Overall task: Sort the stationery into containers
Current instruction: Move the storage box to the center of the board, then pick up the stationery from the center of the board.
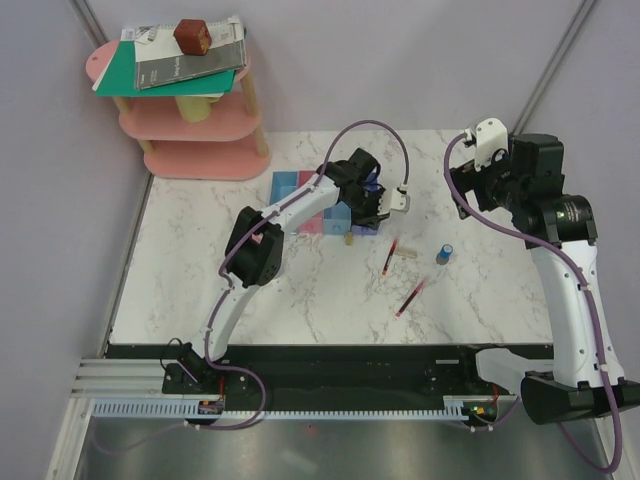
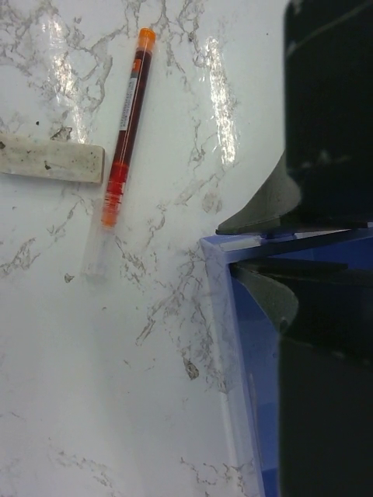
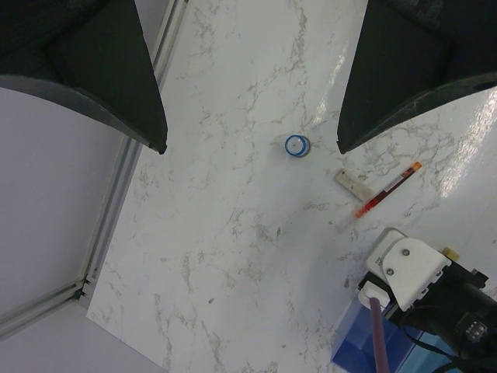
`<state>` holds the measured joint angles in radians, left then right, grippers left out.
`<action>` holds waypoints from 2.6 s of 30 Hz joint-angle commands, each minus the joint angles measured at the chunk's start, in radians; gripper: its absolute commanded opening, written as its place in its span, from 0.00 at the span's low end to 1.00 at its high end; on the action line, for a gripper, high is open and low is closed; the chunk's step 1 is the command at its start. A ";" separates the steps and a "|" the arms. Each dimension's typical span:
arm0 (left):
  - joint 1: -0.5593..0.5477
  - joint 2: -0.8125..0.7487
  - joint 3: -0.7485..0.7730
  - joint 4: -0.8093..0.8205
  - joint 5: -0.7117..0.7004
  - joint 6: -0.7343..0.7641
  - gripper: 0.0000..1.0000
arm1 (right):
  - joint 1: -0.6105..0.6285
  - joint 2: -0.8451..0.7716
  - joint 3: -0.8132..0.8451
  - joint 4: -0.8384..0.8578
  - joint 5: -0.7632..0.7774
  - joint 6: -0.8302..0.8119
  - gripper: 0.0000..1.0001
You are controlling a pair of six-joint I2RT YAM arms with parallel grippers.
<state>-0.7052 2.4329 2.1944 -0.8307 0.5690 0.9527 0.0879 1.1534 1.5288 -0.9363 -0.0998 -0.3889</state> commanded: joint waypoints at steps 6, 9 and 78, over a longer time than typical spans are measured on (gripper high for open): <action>-0.046 0.069 0.102 0.025 -0.037 -0.091 0.25 | 0.003 -0.040 -0.002 0.007 -0.006 0.012 0.98; -0.047 0.064 0.126 0.051 -0.058 -0.112 0.40 | 0.003 -0.040 -0.002 0.005 -0.014 0.019 0.98; 0.558 -0.996 -1.409 0.487 -0.538 -0.354 0.86 | 0.004 -0.135 -0.090 0.048 -0.184 0.131 0.98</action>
<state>-0.1596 1.4090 0.7998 -0.4259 0.0483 0.5827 0.0883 1.0397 1.4376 -0.8925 -0.2581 -0.2745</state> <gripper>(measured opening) 0.870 0.982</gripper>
